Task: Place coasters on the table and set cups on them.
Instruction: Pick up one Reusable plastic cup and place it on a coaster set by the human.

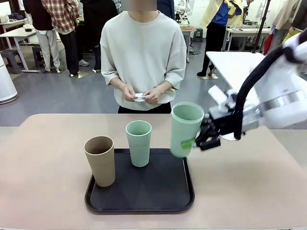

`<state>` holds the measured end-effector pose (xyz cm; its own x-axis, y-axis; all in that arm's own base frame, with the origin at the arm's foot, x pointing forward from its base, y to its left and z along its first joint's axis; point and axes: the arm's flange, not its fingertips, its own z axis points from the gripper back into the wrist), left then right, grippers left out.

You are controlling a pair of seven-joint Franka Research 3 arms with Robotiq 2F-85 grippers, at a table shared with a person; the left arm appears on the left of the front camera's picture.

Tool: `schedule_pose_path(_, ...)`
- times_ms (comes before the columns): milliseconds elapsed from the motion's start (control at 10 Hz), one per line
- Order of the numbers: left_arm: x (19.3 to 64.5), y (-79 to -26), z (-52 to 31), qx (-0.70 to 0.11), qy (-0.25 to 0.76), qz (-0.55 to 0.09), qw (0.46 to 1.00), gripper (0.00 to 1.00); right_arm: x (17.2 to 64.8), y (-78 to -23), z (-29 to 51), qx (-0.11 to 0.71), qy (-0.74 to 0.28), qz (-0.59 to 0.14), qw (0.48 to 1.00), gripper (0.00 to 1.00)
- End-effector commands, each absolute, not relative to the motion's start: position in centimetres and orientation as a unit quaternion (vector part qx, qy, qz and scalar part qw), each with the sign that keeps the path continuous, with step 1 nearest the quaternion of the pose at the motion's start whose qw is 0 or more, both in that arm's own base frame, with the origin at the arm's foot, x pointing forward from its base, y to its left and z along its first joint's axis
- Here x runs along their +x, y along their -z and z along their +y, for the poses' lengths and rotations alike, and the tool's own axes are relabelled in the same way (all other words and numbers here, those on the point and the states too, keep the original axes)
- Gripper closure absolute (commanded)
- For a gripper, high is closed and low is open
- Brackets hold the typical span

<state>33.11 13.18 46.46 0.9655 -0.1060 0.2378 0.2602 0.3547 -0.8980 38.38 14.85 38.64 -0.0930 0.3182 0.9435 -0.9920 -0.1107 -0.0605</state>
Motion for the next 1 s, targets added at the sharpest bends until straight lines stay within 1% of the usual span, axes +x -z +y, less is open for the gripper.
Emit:
schedule_pose_path(0, 33.0, -46.6, 13.4, -0.562, 0.113, -0.072, 0.816, 0.00, 38.8, -42.8, 13.4, 0.396, -0.598, -0.394, 0.575, 0.95)
schedule_pose_path(200, 33.0, -46.6, 13.4, -0.562, 0.113, -0.072, 0.816, 0.00, 42.1, -45.5, 10.3, 0.428, -0.565, -0.384, 0.592, 0.95)
schedule_pose_path(300, 33.0, -46.6, 13.4, -0.562, 0.113, -0.072, 0.816, 0.00, 43.3, -45.9, 9.0, 0.448, -0.549, -0.379, 0.596, 0.95)
schedule_pose_path(500, 33.0, -46.6, 13.4, -0.562, 0.113, -0.072, 0.816, 0.00, 45.3, -46.0, 5.8, 0.460, -0.521, -0.389, 0.605, 0.95)
schedule_pose_path(700, 33.0, -46.6, 13.4, -0.562, 0.113, -0.072, 0.816, 0.00, 46.2, -45.9, 3.9, 0.445, -0.518, -0.395, 0.615, 0.95)
schedule_pose_path(800, 33.0, -46.6, 13.4, -0.562, 0.113, -0.072, 0.816, 0.00, 45.8, -45.8, 4.1, 0.420, -0.505, -0.400, 0.639, 0.95)
schedule_pose_path(900, 33.0, -46.6, 13.4, -0.562, 0.113, -0.072, 0.816, 0.00, 46.0, -45.1, 3.8, 0.445, -0.514, -0.402, 0.614, 0.95)
